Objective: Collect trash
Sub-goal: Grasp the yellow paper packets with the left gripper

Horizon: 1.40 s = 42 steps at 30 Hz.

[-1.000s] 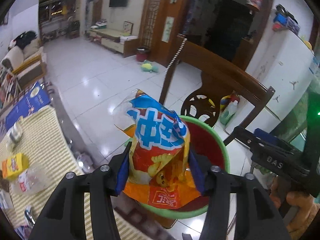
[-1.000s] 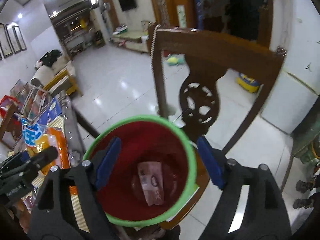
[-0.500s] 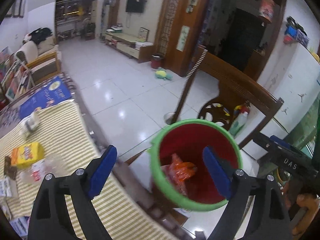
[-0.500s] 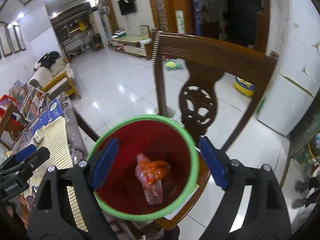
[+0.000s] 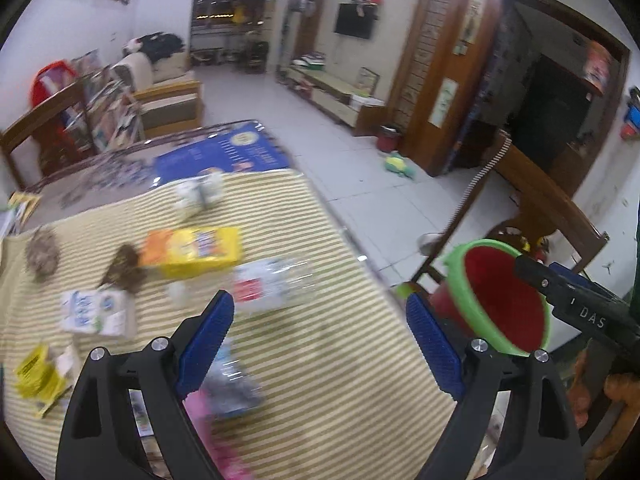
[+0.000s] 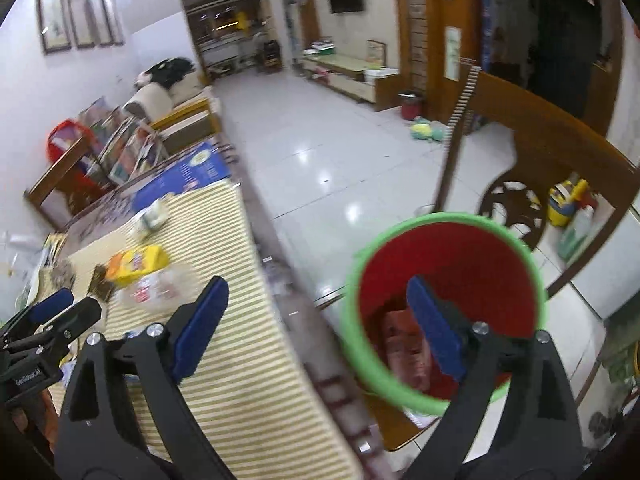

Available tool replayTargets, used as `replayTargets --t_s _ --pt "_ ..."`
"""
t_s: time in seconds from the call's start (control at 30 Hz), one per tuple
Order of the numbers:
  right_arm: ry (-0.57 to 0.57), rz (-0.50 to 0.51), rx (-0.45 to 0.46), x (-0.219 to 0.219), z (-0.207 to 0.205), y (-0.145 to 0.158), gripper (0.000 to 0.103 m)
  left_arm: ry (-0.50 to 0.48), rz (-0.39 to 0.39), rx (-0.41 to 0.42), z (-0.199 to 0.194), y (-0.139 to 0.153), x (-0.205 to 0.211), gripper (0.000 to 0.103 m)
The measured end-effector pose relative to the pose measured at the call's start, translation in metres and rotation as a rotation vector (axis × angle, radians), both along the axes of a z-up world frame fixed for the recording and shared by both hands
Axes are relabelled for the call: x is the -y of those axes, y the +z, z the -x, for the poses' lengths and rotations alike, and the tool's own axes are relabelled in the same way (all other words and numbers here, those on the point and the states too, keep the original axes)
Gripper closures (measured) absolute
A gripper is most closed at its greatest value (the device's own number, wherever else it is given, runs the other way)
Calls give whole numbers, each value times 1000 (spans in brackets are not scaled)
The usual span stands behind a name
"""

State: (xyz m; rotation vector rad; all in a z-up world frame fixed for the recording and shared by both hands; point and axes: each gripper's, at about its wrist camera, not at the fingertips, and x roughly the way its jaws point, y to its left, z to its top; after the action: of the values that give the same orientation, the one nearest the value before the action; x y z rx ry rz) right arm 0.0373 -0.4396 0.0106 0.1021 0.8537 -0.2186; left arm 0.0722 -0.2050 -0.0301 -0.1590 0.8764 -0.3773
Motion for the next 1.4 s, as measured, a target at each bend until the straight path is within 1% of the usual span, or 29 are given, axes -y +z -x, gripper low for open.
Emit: replayTargets --t_s 0.03,0.1,0.3,0.4,0.5,0.53,0.6,0.63,0.7,0.73,0.8,0.87,0.93,0.97,1.0,1.1,1.13,1.17,1.23,1.33,1.4 --pt "15 -4 -16 -15 -4 -5 13 19 -2 -11 0 -6 -21 19" --pt "41 -10 -37 -37 -8 -12 13 41 -9 -23 1 -13 -46 19" --pt "122 -41 -108 -116 -17 -41 13 130 -85 -77 6 -47 -151 19" --pt "145 -63 -129 -142 -19 -49 13 131 -130 -81 8 -56 -195 19" --pt "161 -76 -152 -165 -20 -57 13 70 -234 -75 9 -68 -230 19" --pt "165 -73 -159 -172 -20 -59 13 27 -293 -77 9 -75 -241 19" --pt "171 -64 -173 -184 -20 -63 12 -42 -362 -81 8 -85 -252 19" --pt "173 -62 -178 -188 -19 -64 12 -105 -396 -89 9 -95 -257 19" --pt "177 -61 -190 -197 -19 -66 11 -171 -434 -93 12 -106 -259 19" --pt "179 -60 -193 -200 -19 -66 11 -226 -459 -110 12 -117 -260 19" --pt "186 -51 -197 -209 -18 -66 10 -295 -484 -137 10 -129 -257 19" --pt "196 -48 -204 -214 -16 -67 10 -320 -507 -146 8 -140 -256 19" --pt "213 -41 -218 -221 -14 -69 10 -318 -508 -156 2 -147 -258 19" --pt "220 -38 -223 -224 -13 -69 10 -311 -495 -161 -3 -149 -258 19" --pt "229 -34 -229 -227 -13 -70 9 -303 -479 -168 -7 -150 -259 19" --pt "265 -30 -256 -238 -11 -74 8 -250 -397 -200 -21 -153 -266 21" --pt "278 -31 -267 -241 -11 -75 7 -233 -370 -211 -25 -154 -268 24" --pt "293 -30 -279 -244 -10 -77 6 -220 -353 -224 -27 -154 -269 34" --pt "326 -23 -308 -252 -10 -82 6 -209 -322 -237 -31 -156 -269 36" --pt "373 -14 -339 -264 -9 -89 6 -174 -315 -222 -26 -156 -268 39" --pt "400 -5 -353 -270 -8 -92 6 -115 -275 -222 -21 -153 -274 41"
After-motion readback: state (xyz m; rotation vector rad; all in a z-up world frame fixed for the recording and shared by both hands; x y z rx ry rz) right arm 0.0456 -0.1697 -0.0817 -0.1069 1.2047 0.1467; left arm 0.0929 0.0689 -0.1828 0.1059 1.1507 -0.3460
